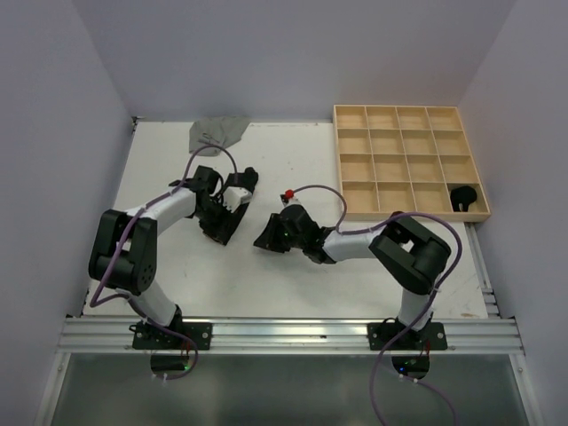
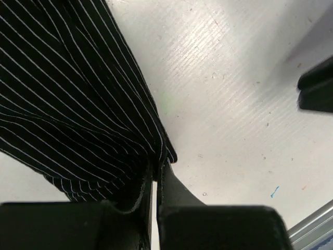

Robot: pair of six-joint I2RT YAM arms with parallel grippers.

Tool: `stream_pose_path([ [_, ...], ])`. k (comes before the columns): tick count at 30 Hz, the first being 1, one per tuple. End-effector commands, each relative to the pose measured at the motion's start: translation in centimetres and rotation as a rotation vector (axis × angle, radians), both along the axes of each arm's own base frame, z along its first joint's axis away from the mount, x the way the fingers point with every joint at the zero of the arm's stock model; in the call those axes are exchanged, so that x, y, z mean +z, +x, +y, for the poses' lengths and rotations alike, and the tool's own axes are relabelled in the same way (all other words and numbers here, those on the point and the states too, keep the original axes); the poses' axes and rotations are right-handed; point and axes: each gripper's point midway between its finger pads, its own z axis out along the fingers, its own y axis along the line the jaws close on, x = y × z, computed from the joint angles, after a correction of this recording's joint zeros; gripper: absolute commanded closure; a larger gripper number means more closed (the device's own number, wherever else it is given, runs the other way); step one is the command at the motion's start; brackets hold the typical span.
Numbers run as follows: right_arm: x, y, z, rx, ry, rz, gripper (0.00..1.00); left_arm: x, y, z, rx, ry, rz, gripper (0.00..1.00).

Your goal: Roll the underwear

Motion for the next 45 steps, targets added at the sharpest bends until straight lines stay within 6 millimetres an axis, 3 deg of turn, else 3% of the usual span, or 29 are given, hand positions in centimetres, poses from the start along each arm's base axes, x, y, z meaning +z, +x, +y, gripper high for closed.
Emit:
stream_pose_path([
  [1, 2.7, 3.0, -1.9, -0.05, -0.042, -0.113, 0.8, -3.9, -3.5, 1.5, -0.106, 0.092, 0.096, 1.0],
  [4, 3.4, 4.8, -2.9, -0.072, -0.089, -0.151, 0.8, -3.5, -5.6, 2.2, -0.211, 0.131, 0.088, 1.0],
  [8, 4.3, 6.4, -3.3, -0.086, -0.109, -0.18, 0.78, -4.4, -9.9, 3.9, -0.313, 0.151, 0.151, 1.0],
  [13, 6.1, 8.4, -2.6, -0.059, -0.12, -0.242, 0.75, -4.9, -12.3, 5.7, -0.426, 0.188, 0.137, 1.0],
  [14, 5.7, 8.6, -2.3, -0.037, -0.134, -0.25, 0.74, -4.9, -12.4, 5.7, -0.43, 0.19, 0.136, 1.0],
  [16, 7.2, 10.1, -1.3, -0.027, -0.127, -0.284, 0.73, -4.9, -11.8, 5.8, -0.422, 0.201, 0.123, 1.0],
  [19, 7.4, 12.0, 0.4, 0.016, -0.14, -0.302, 0.71, -4.5, -10.5, 4.8, -0.385, 0.169, 0.107, 1.0],
  [22, 7.1, 14.5, 0.9, 0.003, -0.154, -0.305, 0.68, -3.8, -9.1, 3.5, -0.343, 0.119, 0.096, 1.0],
  [23, 7.9, 15.8, 0.7, -0.019, -0.137, -0.322, 0.68, -3.5, -8.9, 3.3, -0.327, 0.106, 0.098, 1.0],
  [24, 7.1, 16.5, 0.5, -0.028, -0.141, -0.314, 0.68, -3.1, -8.3, 2.8, -0.322, 0.085, 0.084, 0.99],
  [26, 7.7, 18.7, 0.2, -0.061, -0.113, -0.331, 0.68, -2.7, -8.2, 2.5, -0.311, 0.072, 0.087, 0.99],
  [28, 5.6, 19.8, 0.5, -0.048, -0.121, -0.298, 0.69, -2.2, -7.6, 2.2, -0.303, 0.056, 0.079, 0.99],
  [29, 6.2, 20.8, 0.9, -0.047, -0.111, -0.304, 0.69, -2.0, -7.6, 2.2, -0.293, 0.052, 0.084, 0.99],
  [30, 5.6, 21.1, 1.1, -0.04, -0.115, -0.296, 0.69, -1.6, -7.2, 1.9, -0.288, 0.039, 0.076, 0.99],
  [31, 3.3, 21.2, 1.3, -0.03, -0.138, -0.265, 0.69, -1.5, -7.1, 1.9, -0.279, 0.039, 0.075, 0.99],
  [33, 2.5, 21.8, 1.7, -0.022, -0.144, -0.259, 0.69, -0.8, -6.6, 1.8, -0.26, 0.021, 0.066, 0.99],
  [34, 0.8, 21.8, 1.7, -0.017, -0.159, -0.238, 0.69, -0.6, -6.5, 1.8, -0.249, 0.019, 0.062, 0.99],
  [37, -1.7, 21.7, 1.7, -0.004, -0.192, -0.208, 0.69, 0.4, -5.7, 1.9, -0.21, 0.004, 0.044, 0.99],
  [41, -3.4, 20.8, 1.0, 0.006, -0.224, -0.172, 0.73, 2.3, -4.4, 1.7, -0.154, -0.018, 0.004, 0.98],
  [45, -3.8, 20.1, 0.3, 0.01, -0.24, -0.167, 0.76, 4.5, -2.8, 1.0, -0.131, -0.046, -0.052, 0.98],
])
